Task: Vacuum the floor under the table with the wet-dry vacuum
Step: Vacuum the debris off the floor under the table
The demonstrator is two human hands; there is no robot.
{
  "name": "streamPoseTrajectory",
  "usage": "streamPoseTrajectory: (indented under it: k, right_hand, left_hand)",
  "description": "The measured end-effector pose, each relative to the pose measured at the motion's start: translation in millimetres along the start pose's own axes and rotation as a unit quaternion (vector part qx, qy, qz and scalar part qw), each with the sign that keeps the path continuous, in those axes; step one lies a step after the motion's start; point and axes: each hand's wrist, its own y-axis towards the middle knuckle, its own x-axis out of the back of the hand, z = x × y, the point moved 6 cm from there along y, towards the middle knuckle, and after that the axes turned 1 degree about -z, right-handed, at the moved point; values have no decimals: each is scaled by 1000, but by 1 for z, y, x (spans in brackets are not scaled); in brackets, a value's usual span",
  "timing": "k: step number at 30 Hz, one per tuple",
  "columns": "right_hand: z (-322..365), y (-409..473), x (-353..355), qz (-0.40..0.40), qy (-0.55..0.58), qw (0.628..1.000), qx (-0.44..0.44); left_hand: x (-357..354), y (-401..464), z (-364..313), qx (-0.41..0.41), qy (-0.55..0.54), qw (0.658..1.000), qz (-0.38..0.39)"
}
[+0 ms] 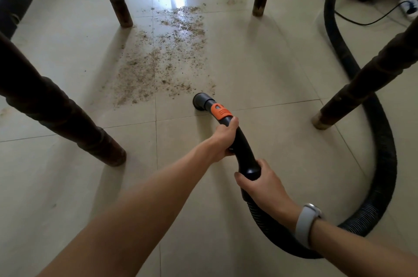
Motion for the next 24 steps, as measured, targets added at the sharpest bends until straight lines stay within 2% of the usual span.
streamPoseTrajectory:
  k: [4,10,17,24]
  right_hand:
    - [-15,0,14,-30,3,999,-20]
    - [-6,20,18,-61,2,998,-19]
    - [9,51,3,-47,52,997,-38]
    - [9,62,4,-5,101,994,-49]
  left_hand:
    - [-29,0,3,-3,6,999,40]
    - [-32,9,-17,-54,18,998,42]
    - [-20,21,-42,-86,25,996,8]
    - [-21,22,-47,-79,34,996,-1]
